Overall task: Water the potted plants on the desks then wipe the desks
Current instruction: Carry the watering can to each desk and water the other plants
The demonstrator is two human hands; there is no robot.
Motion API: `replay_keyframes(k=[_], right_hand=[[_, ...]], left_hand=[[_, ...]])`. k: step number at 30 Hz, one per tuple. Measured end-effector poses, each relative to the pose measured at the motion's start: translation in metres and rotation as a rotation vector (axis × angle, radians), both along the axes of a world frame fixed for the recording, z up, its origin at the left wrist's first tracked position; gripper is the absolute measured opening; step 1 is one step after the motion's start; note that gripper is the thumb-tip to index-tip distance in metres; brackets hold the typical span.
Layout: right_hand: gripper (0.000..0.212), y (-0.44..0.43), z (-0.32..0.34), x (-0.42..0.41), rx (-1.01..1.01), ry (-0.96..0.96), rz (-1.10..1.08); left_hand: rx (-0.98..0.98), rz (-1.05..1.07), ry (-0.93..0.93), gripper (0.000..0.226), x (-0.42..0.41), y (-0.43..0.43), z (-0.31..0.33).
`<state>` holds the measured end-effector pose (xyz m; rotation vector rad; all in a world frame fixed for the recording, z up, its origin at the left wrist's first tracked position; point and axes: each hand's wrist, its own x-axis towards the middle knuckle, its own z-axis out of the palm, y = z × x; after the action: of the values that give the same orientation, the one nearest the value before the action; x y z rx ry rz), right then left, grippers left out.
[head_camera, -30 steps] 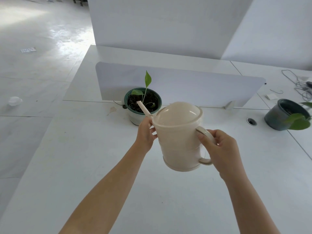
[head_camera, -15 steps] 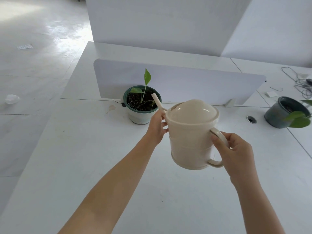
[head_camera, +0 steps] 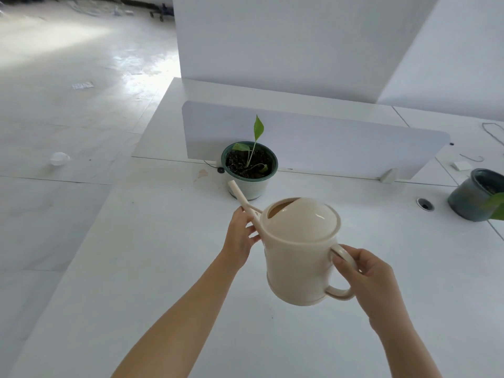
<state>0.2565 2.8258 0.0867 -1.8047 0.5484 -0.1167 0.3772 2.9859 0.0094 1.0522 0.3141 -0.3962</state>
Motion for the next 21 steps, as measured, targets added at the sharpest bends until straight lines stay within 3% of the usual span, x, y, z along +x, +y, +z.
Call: replay_keyframes(k=[9,21], right_hand=[[0.007,-0.002,-0.058,-0.010,-0.040,0.167,0.188],[0.007,0.014,-0.094,0.001,-0.071,0.187,0.367]], left_hand=[[0.137,0.219,0.005,0.041,-0.048,0.048,-0.028],[0.216,0.403,-0.072,0.034,-0.085,0.092,-0.036]])
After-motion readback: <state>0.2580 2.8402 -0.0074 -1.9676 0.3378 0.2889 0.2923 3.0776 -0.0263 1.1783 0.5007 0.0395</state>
